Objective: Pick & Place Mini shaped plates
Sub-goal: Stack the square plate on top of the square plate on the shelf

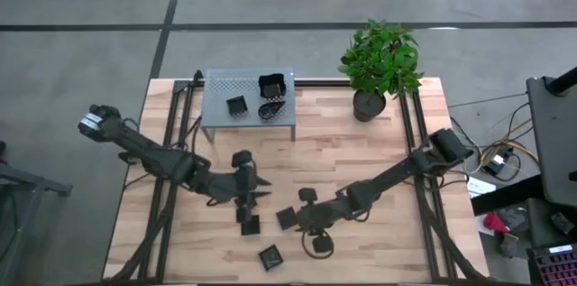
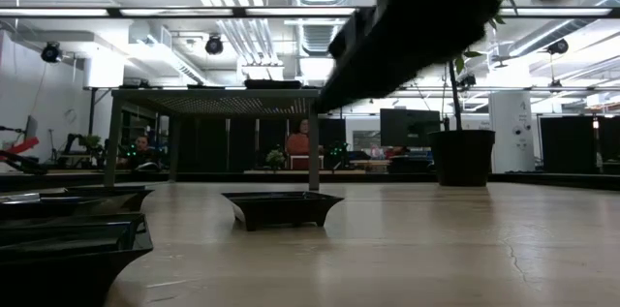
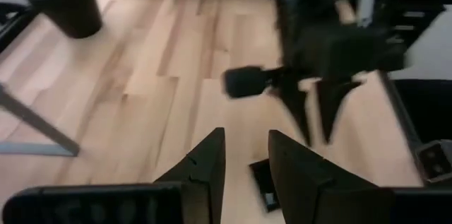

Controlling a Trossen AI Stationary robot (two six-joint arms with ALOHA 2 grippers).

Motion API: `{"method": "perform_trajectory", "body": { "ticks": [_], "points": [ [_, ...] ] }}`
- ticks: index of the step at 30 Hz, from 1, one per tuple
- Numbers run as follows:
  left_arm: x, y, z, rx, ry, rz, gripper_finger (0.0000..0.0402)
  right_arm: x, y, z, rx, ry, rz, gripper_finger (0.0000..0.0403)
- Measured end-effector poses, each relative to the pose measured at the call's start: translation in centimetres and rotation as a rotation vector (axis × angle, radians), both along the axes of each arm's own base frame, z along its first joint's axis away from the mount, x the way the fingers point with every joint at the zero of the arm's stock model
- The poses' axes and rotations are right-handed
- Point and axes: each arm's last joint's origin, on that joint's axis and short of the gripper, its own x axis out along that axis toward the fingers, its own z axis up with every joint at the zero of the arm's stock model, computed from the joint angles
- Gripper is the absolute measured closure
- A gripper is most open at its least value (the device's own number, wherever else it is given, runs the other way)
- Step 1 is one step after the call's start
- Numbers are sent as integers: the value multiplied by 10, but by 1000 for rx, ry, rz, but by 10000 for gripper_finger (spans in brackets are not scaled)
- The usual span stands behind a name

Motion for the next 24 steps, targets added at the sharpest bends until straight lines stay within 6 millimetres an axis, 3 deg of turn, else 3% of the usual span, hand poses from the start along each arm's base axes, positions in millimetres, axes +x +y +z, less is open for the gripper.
{"method": "perform_trajectory", "body": {
  "ticks": [9,16,24],
  "points": [
    [-4,-10,-8,-15,13,-30,298,15,4,-30,-110,109,-27,316],
    [-1,-16,-41,37,75,-132,298,11,1,-18,-107,159,-87,327],
    [19,-33,-85,149,123,-315,298,-2,3,14,-90,132,-71,327]
  ]
}}
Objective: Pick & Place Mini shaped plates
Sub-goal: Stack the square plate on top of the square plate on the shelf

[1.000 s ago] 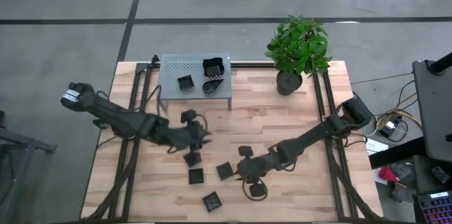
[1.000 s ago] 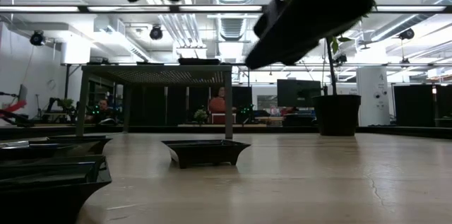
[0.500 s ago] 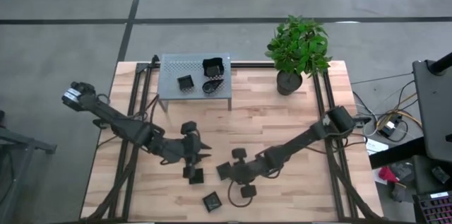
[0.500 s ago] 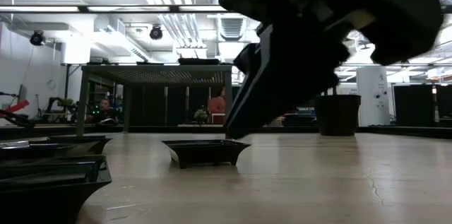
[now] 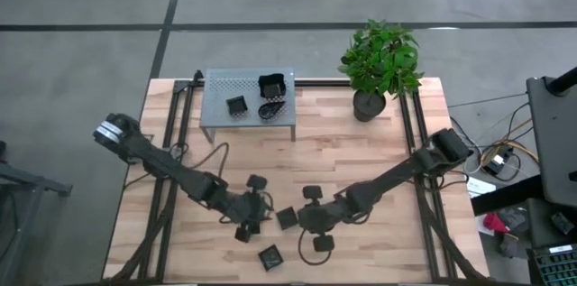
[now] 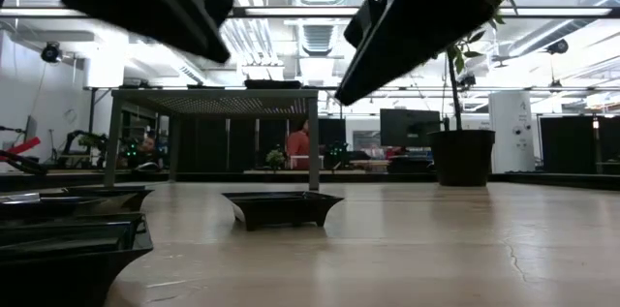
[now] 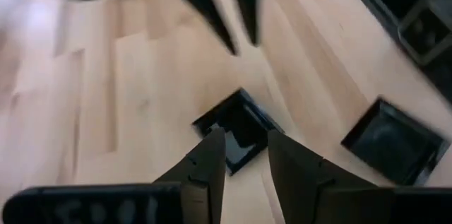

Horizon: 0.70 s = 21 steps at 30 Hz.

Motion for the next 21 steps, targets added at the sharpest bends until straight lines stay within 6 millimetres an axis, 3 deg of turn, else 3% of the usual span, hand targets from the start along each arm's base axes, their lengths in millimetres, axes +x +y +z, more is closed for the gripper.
{"method": "perform_trajectory", "body": {
  "ticks": [7,21],
  "points": [
    [18,-15,-36,193,29,-209,298,-3,-2,10,11,-17,-7,332],
    [43,-35,-63,332,56,-331,299,-5,-2,8,2,3,-7,342]
  ]
}}
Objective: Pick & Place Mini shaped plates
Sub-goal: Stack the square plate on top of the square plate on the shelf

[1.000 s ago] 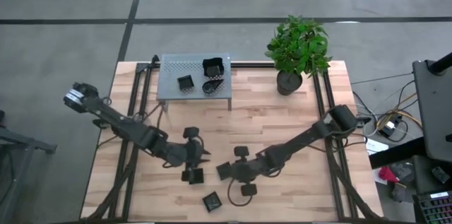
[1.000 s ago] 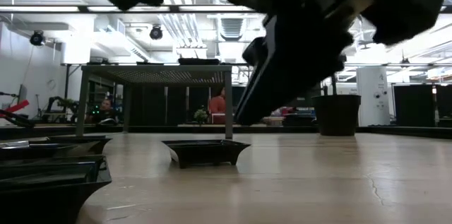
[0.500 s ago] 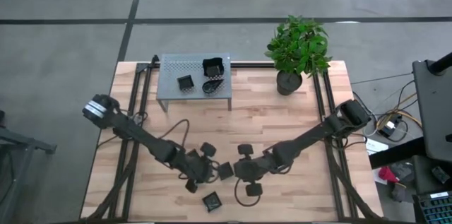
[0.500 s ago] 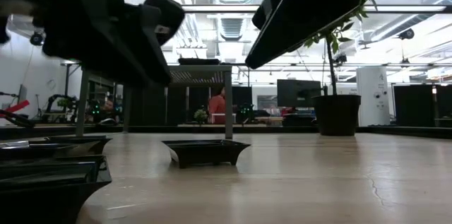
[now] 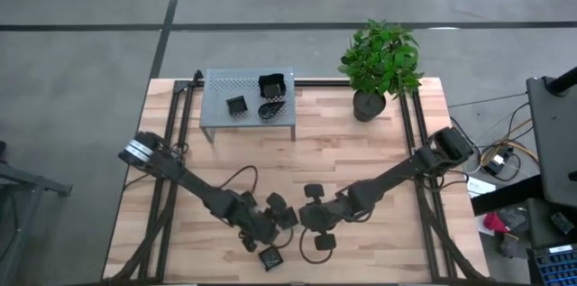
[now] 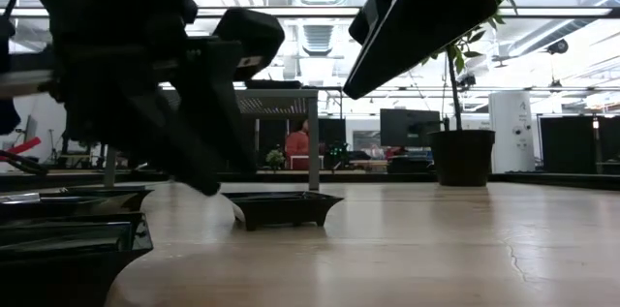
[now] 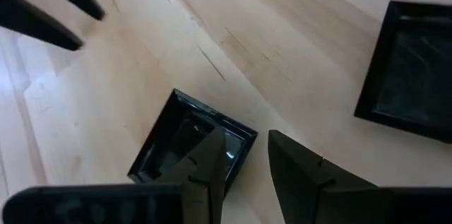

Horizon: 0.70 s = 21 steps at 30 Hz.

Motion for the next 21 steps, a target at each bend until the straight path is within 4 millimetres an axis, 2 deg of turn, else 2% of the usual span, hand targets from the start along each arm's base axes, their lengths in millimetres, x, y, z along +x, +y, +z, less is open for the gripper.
{"method": "perform_trajectory", "body": {
  "ticks": [9,21],
  "points": [
    [0,3,-4,88,-10,33,304,0,0,0,0,0,0,346],
    [0,4,-7,89,15,47,337,0,0,0,1,-2,0,346]
  ]
}}
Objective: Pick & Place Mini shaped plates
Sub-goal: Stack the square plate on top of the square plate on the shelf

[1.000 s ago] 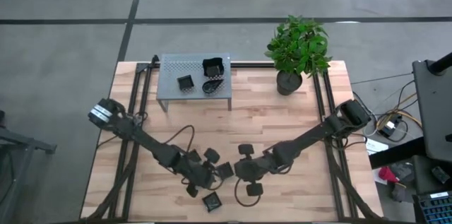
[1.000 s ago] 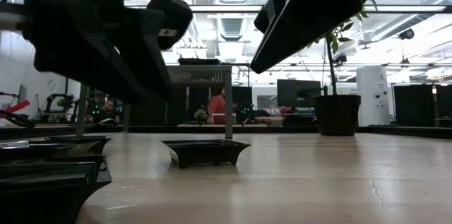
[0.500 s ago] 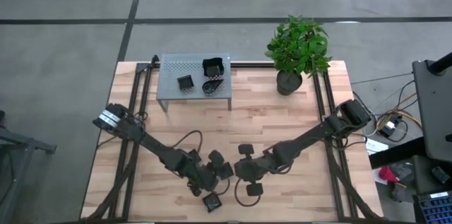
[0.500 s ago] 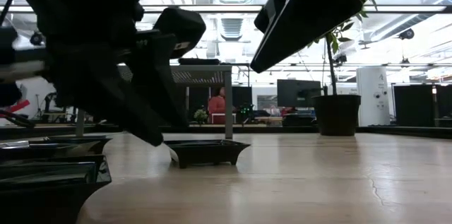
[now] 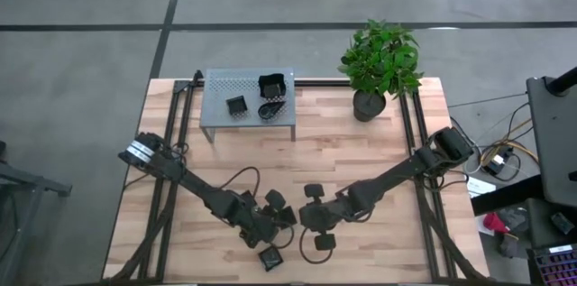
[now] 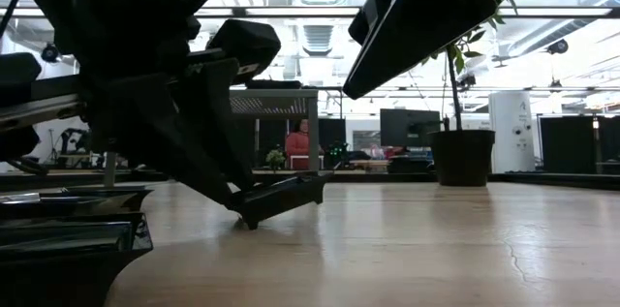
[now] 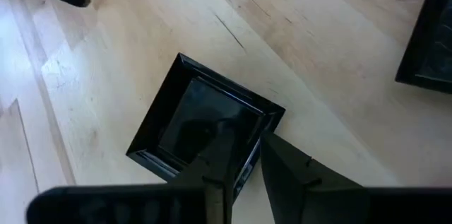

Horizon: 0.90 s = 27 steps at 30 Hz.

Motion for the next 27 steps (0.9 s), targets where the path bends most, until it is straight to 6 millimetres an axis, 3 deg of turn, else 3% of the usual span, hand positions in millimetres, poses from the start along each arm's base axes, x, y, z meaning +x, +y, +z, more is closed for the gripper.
{"method": "perform_trajectory", "body": {
  "ticks": [27],
  "points": [
    [-2,-6,3,35,13,-13,337,1,-1,0,4,-3,-6,346]
  ]
}}
